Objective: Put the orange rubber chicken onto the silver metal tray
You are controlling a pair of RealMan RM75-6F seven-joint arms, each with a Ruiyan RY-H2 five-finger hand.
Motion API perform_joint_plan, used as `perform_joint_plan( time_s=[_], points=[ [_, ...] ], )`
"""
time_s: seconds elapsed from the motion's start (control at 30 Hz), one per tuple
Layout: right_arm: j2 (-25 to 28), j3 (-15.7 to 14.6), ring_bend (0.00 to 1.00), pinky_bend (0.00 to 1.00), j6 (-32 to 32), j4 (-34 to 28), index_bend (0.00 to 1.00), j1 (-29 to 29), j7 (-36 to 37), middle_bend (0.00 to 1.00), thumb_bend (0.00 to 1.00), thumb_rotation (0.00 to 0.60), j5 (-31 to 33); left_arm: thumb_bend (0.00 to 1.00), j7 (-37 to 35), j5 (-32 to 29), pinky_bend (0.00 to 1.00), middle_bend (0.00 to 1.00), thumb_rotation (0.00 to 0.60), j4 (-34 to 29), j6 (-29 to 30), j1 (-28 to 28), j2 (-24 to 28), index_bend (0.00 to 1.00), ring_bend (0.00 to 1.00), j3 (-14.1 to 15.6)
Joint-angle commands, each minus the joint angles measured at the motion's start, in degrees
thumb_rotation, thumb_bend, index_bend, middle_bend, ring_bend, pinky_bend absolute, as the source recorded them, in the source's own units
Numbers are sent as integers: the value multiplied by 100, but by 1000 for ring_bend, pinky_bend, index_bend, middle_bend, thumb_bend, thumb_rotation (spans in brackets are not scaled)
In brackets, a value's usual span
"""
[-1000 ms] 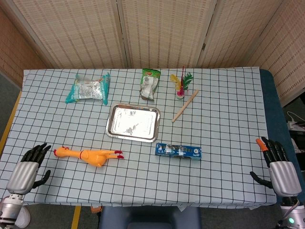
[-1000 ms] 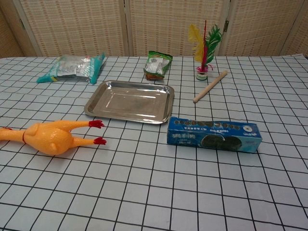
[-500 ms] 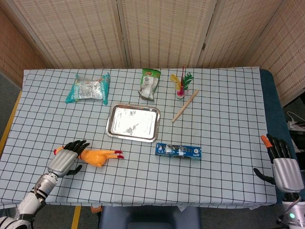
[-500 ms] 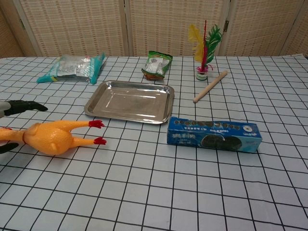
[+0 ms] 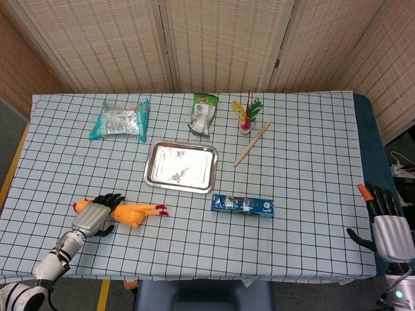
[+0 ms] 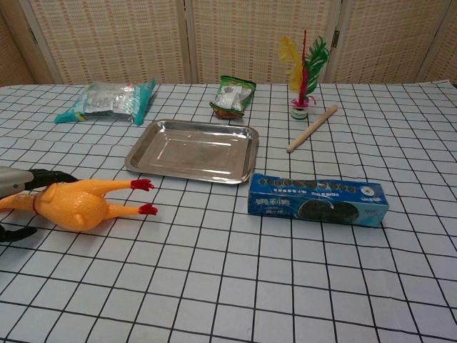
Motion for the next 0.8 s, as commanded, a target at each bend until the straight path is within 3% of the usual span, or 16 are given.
perform_joint_plan(
  time_s=[0.03, 0.2, 0.5, 0.8],
  points=[
    [-15, 4, 0, 0, -10, 9, 0, 4, -19, 0, 133, 600, 9, 389, -162, 18, 104, 22, 600, 204, -33, -51, -83, 18, 1, 34],
    [-38, 14, 0, 0, -35, 24, 0, 11, -39, 0, 133, 600, 34, 400, -378, 97, 109, 144, 600, 481, -95, -123, -198, 221, 40, 95],
    [-28, 7, 0, 0, -44, 18, 0, 10, -6, 0, 132, 600, 23, 647, -795, 438, 201, 548, 600, 818, 416, -95, -407, 591, 273, 112],
    [5, -46, 0, 0, 10, -51, 0, -20, 9, 0, 132, 600, -79, 788, -1140, 813, 314, 722, 600, 973, 1419, 137, -535, 769, 443, 83]
  ],
)
